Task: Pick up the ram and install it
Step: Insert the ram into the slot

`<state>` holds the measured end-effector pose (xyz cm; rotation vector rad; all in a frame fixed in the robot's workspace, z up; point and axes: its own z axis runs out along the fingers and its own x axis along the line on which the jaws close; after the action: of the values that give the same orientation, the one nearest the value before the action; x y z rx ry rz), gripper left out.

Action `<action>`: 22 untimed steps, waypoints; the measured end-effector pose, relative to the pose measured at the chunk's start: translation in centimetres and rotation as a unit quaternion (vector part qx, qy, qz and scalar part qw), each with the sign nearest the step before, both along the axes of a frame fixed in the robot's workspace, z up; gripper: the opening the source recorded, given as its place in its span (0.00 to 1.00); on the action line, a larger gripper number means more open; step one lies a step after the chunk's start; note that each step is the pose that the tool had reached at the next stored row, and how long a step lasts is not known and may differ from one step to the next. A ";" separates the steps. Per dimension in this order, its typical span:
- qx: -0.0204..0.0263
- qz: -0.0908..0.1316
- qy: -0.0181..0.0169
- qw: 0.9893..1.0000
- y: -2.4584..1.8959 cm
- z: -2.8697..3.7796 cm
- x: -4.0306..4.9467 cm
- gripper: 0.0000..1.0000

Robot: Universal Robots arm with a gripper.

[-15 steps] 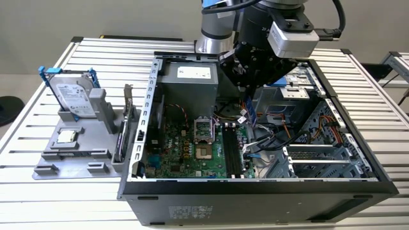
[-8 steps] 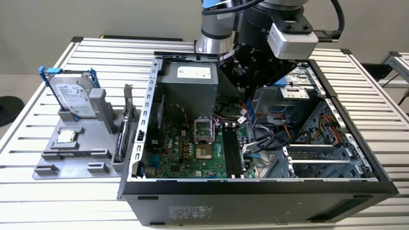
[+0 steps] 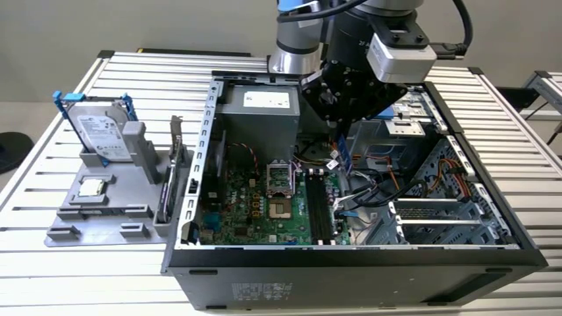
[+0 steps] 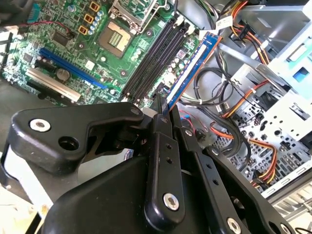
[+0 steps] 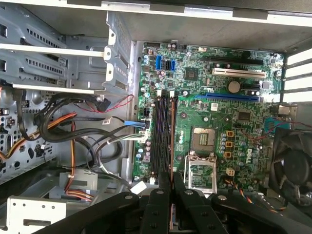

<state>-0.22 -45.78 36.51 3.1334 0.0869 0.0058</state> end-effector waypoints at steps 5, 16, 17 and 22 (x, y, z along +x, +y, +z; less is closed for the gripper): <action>0.000 0.000 0.000 1.000 0.00 -0.12 0.00 0.00; 0.000 0.000 0.000 1.000 0.00 -0.49 0.00 0.00; 0.000 0.000 0.000 1.000 0.00 -0.61 0.00 0.00; 0.000 0.000 0.000 1.000 0.00 -0.64 0.00 0.00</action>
<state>-0.22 -45.78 35.87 3.1334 0.0869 0.0058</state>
